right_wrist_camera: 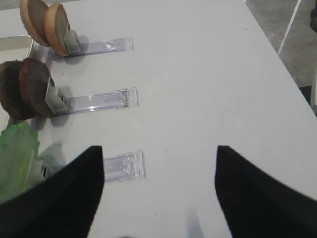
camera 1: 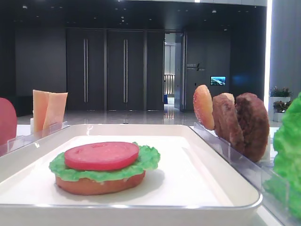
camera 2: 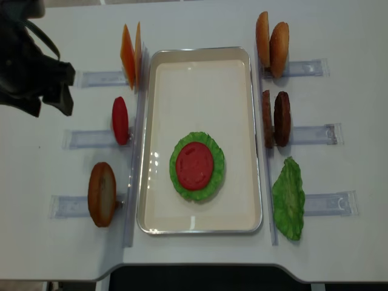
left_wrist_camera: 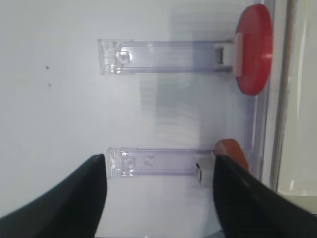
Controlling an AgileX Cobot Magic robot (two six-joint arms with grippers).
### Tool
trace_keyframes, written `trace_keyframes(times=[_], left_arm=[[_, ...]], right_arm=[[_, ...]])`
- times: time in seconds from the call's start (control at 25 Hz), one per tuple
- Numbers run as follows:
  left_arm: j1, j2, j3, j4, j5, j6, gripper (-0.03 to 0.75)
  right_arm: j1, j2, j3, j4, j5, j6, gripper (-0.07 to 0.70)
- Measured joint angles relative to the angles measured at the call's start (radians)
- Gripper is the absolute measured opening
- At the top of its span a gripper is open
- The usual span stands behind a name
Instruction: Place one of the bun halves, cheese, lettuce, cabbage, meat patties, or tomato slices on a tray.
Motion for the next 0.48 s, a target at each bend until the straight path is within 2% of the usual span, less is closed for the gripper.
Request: trace_keyframes(times=[0.16, 0.32, 0.48], left_arm=[[0.051, -0.001, 0.0, 0.006, 0.001, 0.023, 0.512], [0.057, -0.021, 0.0, 0.011, 0.001, 0.041, 0.512], [0.059, -0.117, 0.035, 0.013, 0.001, 0.053, 0.512]], right_arm=[[0.0, 0.0, 0.0, 0.0, 0.0, 0.0, 0.458], [0.0, 0.0, 0.0, 0.0, 0.0, 0.0, 0.458], [0.0, 0.0, 0.0, 0.0, 0.0, 0.0, 0.458]])
